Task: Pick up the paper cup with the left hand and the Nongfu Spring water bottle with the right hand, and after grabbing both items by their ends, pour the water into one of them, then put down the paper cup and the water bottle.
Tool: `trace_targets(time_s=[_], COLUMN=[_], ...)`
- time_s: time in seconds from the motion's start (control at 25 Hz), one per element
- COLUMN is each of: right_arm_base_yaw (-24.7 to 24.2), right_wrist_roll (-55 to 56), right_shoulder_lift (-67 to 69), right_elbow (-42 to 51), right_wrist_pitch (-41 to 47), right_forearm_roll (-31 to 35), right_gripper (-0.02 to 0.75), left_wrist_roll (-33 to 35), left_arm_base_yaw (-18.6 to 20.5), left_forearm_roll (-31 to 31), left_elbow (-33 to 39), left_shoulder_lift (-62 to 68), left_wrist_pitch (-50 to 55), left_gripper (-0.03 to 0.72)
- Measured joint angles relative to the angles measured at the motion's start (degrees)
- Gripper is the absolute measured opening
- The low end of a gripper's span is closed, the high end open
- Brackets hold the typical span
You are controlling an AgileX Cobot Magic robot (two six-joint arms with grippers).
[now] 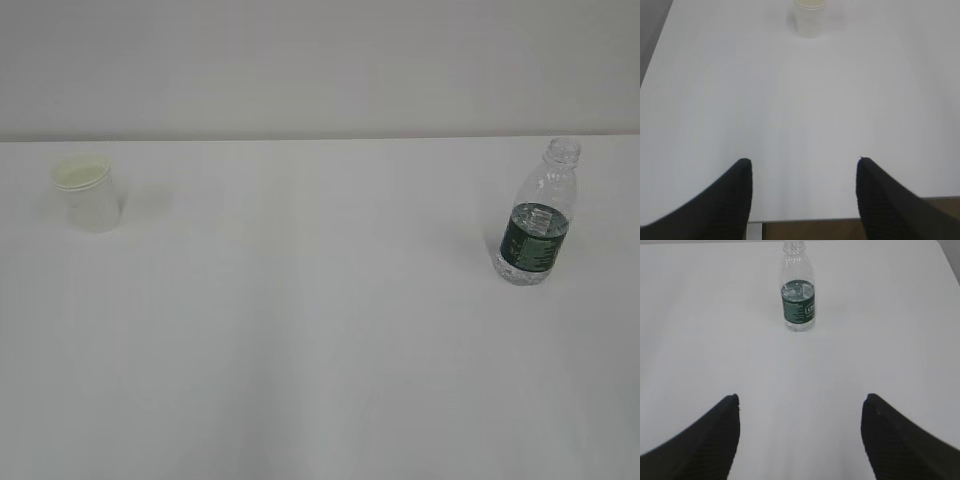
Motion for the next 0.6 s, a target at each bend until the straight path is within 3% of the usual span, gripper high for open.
trace_targets(time_s=[0.6], right_arm_base_yaw=[0.00], right_wrist_roll=[0.00], right_shoulder_lift=[-8.04], right_elbow=[-0.13], right_wrist_pitch=[12.88], right_forearm_roll=[-1.92], right_gripper=[0.557], left_wrist_roll=[-0.45], left_arm_base_yaw=[0.00], left_forearm_roll=[-1.23], left_elbow=[1.16], left_shoulder_lift=[-0.06], left_wrist_pitch=[4.90], left_gripper=[0.461])
